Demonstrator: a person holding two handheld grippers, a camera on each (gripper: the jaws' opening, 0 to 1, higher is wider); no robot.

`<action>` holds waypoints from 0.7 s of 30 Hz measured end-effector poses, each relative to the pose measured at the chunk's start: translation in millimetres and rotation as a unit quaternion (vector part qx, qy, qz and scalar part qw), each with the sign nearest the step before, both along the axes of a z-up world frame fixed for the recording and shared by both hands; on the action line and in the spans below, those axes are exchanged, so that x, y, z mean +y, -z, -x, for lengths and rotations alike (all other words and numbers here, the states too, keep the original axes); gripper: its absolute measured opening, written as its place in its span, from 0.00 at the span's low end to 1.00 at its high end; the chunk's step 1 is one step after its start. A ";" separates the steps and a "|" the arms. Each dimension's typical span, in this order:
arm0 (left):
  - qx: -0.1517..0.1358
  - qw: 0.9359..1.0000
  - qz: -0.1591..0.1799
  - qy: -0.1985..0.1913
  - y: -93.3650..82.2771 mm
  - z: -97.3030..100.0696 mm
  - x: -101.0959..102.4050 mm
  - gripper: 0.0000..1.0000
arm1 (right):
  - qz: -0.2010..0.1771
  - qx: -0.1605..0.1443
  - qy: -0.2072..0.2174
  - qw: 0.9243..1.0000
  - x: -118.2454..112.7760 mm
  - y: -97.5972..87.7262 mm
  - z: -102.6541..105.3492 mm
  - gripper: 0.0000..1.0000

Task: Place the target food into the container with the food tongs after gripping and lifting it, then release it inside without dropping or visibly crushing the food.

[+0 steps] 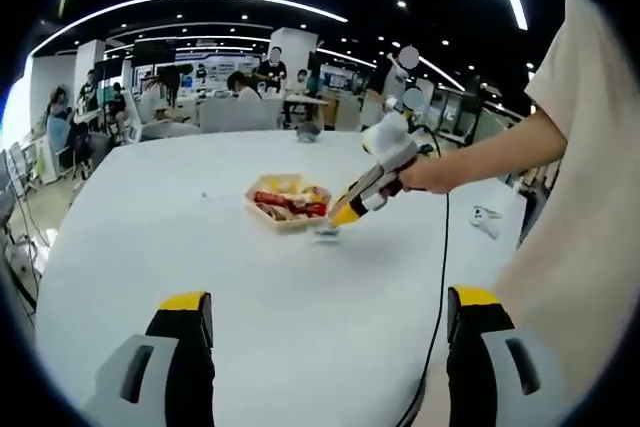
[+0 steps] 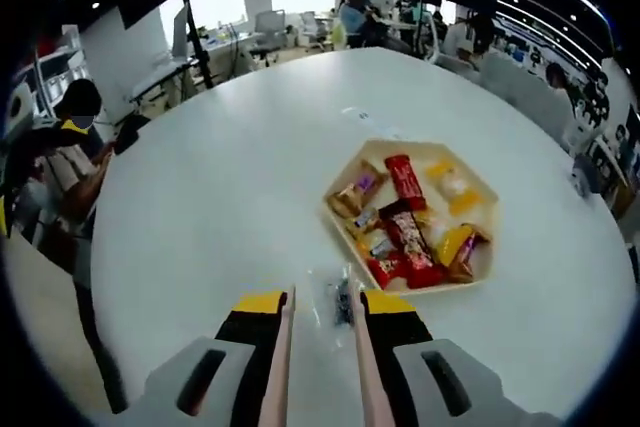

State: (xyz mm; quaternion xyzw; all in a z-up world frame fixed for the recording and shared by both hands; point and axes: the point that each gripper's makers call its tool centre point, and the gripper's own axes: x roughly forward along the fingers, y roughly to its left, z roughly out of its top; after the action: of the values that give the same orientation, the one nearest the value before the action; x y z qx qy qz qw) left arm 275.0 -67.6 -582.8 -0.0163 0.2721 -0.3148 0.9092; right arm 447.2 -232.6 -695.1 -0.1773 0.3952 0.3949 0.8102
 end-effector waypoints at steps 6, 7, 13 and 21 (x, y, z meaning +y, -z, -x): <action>-0.002 1.000 0.009 -0.004 -2.0 -0.5 1.1 0.99 | 0.012 -0.001 -0.009 1.000 -2.1 7.3 0.6 0.29; -0.002 1.000 0.012 -0.003 -3.0 -0.4 1.0 0.99 | 0.014 0.001 -0.010 1.000 -2.3 8.6 0.0 0.29; 0.001 1.000 0.012 -0.006 -2.1 -1.3 3.8 0.99 | 0.028 -0.005 -0.020 0.999 -3.3 12.7 -5.4 0.29; 0.006 1.000 0.009 -0.007 0.9 -1.9 6.1 0.99 | 0.061 -0.010 -0.058 0.996 -2.2 25.3 -0.8 0.29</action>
State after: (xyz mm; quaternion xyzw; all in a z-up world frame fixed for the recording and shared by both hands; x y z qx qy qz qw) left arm 276.8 -61.5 -583.7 -0.0282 0.2747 -0.3104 0.9096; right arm 447.9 -234.8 -720.4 -0.2534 0.3993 0.4142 0.7777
